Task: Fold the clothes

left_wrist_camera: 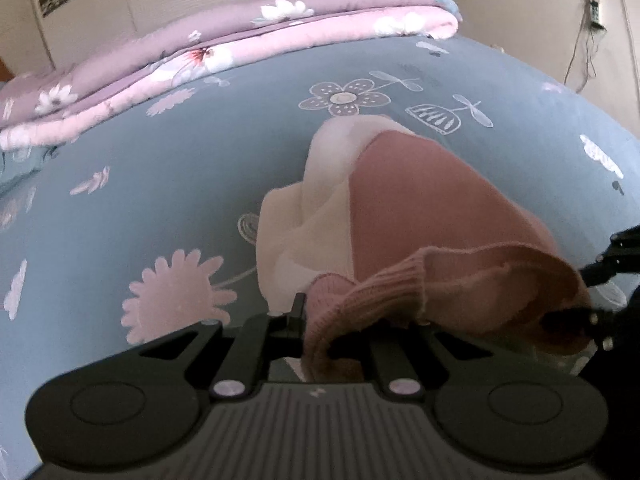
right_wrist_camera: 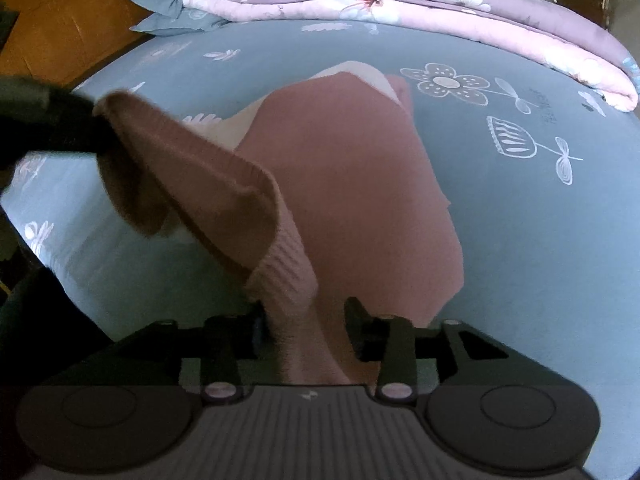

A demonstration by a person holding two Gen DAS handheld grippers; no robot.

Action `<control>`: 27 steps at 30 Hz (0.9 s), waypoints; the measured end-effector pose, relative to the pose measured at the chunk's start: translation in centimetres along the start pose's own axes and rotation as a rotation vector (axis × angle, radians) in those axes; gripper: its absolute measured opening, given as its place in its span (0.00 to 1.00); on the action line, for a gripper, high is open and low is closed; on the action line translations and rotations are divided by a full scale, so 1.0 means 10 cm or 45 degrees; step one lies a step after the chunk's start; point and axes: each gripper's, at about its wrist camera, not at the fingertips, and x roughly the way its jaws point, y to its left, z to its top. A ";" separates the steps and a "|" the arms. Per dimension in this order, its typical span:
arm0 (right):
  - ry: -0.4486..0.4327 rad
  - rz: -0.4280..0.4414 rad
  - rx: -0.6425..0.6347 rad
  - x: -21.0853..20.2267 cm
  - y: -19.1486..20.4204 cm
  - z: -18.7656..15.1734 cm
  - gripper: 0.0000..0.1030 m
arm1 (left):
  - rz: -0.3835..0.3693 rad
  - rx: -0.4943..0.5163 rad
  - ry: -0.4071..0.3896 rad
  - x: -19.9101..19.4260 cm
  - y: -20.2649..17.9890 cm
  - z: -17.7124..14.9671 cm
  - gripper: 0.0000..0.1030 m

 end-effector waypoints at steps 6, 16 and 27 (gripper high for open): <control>-0.023 -0.020 -0.079 0.02 0.07 -0.17 0.53 | 0.010 0.103 0.030 0.08 -0.01 0.25 0.06; -0.044 -0.119 -0.480 0.11 0.49 -0.43 0.52 | 0.001 0.125 0.057 0.20 -0.03 0.46 0.06; -0.079 -0.198 -0.213 -0.31 0.21 -0.22 0.11 | 0.005 0.190 0.061 0.01 0.05 0.26 0.06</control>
